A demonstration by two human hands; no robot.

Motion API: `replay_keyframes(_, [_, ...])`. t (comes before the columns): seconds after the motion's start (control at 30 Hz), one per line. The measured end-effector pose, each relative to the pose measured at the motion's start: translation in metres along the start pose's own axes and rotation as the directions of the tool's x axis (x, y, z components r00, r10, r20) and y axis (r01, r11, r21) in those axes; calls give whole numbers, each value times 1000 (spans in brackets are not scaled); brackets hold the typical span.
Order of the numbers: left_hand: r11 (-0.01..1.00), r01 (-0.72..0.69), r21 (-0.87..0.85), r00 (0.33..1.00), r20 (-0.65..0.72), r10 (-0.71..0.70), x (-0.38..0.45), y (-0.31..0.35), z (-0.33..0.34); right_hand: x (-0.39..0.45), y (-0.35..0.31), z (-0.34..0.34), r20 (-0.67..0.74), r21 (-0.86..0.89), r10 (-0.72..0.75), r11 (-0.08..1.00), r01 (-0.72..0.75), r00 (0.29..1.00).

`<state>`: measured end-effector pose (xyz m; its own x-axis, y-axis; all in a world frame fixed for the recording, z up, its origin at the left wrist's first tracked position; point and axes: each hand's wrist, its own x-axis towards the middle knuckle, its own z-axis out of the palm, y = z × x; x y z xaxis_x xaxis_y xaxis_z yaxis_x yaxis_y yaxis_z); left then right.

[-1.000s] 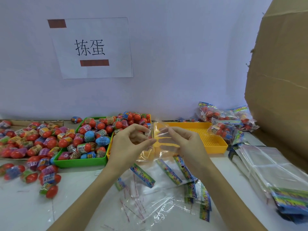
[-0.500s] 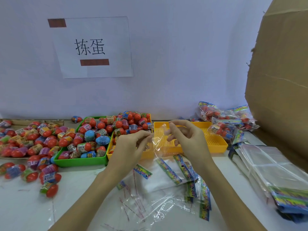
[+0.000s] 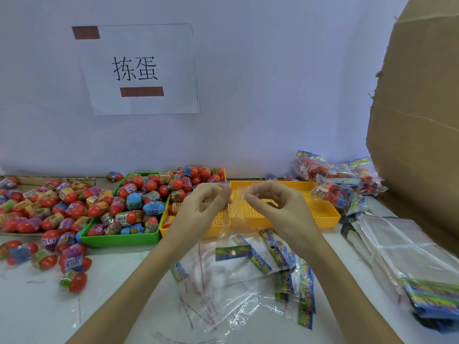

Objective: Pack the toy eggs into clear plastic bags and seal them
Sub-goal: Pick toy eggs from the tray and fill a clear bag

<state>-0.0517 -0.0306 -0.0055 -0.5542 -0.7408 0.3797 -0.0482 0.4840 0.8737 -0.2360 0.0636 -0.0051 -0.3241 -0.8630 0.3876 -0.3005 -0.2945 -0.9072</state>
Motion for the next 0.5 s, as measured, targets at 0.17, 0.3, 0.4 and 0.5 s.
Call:
replay_keyframes(0.17, [777,462,-427,887,248,-390,25,1,0,-1,-7,-1,113,163,-41,986,23,993])
replay_keyframes(0.3, [801,422,-425,870,438,-226,1,-10,-12,-2,-6,-1,149,132,-97,988,77,984])
replay_keyframes(0.4, [931,264,-251,941,279,-192,2,-12,-12,-1,-4,-2,124,48,-133,991,128,983])
replay_keyframes(0.5, [999,26,-19,988,151,-23,1,-15,-7,-1,-1,-4,103,-119,-119,984,131,988])
